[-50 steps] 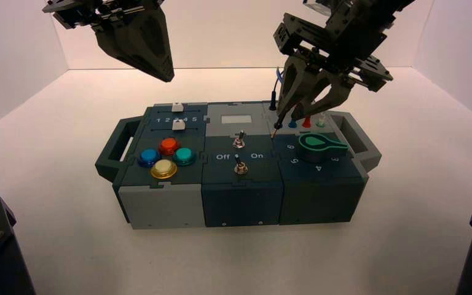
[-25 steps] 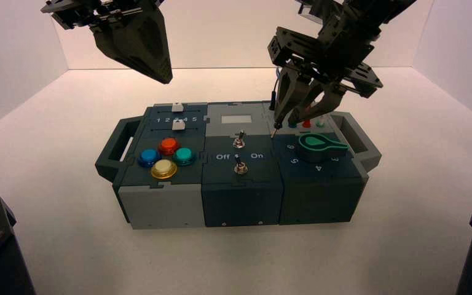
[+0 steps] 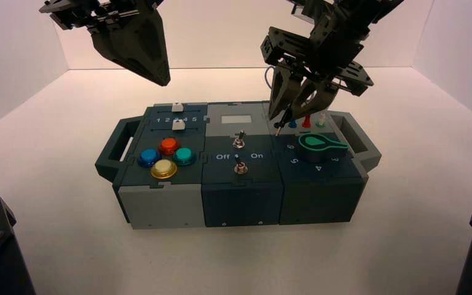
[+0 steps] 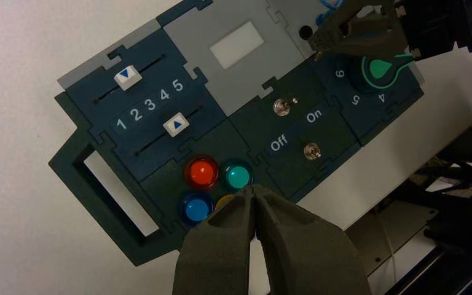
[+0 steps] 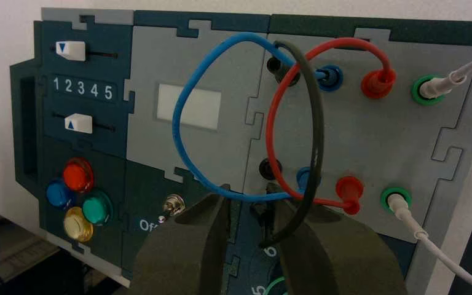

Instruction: Insert the black wire.

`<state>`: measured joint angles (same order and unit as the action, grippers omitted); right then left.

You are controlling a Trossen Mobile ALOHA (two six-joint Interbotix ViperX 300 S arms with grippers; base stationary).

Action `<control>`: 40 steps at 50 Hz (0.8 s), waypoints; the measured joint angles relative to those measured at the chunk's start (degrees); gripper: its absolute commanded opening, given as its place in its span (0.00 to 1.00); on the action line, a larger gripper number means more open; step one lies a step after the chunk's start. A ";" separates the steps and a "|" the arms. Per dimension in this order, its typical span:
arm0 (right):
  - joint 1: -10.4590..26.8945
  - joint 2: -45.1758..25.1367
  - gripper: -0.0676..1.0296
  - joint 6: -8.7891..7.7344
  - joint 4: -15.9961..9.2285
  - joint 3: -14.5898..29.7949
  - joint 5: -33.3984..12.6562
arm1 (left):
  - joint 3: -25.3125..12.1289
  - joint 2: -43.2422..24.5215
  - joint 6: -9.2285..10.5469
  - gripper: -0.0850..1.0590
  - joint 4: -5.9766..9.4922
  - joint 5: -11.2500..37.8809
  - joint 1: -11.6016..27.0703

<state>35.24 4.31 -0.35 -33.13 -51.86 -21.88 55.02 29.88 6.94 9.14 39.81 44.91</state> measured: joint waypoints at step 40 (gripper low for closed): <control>0.00 -0.18 0.04 0.00 0.88 0.00 -0.70 | -1.05 -0.09 -0.44 0.05 -0.35 0.53 -0.09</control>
<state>35.24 4.13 -0.35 -32.26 -51.86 -22.59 53.96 29.79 6.50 8.79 40.34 44.82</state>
